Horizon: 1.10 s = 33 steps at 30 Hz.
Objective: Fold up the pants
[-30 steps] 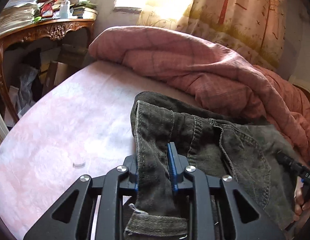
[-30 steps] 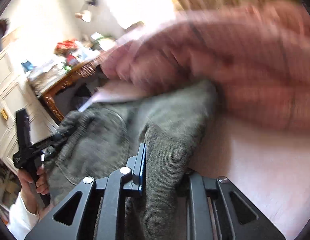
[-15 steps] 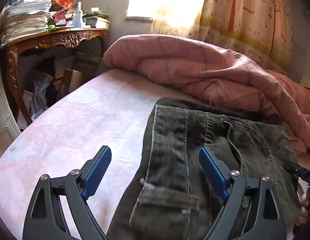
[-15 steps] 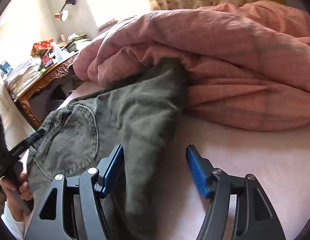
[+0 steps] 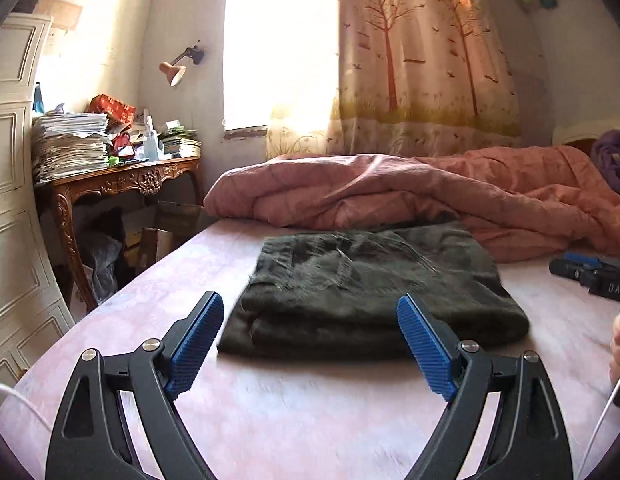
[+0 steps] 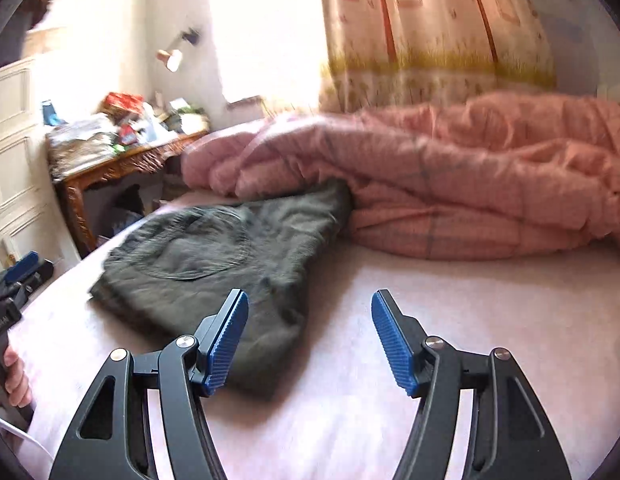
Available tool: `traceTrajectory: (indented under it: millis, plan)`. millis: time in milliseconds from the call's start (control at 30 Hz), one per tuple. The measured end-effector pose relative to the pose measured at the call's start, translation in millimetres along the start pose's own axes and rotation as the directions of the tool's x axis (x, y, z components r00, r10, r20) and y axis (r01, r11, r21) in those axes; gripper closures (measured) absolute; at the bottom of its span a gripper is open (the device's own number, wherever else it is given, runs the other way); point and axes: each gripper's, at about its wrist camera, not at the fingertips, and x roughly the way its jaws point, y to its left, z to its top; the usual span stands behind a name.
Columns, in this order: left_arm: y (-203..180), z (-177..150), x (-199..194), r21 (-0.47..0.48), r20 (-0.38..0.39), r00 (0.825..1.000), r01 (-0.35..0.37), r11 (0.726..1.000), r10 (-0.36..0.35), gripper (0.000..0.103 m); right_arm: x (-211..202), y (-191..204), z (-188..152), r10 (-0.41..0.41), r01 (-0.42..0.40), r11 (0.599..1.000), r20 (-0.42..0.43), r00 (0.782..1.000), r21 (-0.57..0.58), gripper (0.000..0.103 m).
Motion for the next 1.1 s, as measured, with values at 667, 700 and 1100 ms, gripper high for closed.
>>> traceTrajectory:
  millis: [667, 700, 1100]
  plan:
    - [-55, -40, -134, -0.01, 0.114, 0.993, 0.017, 1.0, -0.016, 0.001, -144, 26, -59, -0.056, 0.062, 0.996, 0.107, 0.993, -0.058, 0.017]
    - [-55, -40, -131, -0.011, 0.103, 0.995, 0.01, 1.0, -0.008, 0.001, -142, 27, -60, -0.066, 0.073, 0.995, 0.096, 0.993, -0.063, 0.01]
    - [-62, -44, -116, 0.015, 0.026, 0.999, -0.035, 0.999, 0.034, 0.001, -127, 27, -58, -0.068, 0.071, 0.994, 0.05, 0.996, -0.078, 0.001]
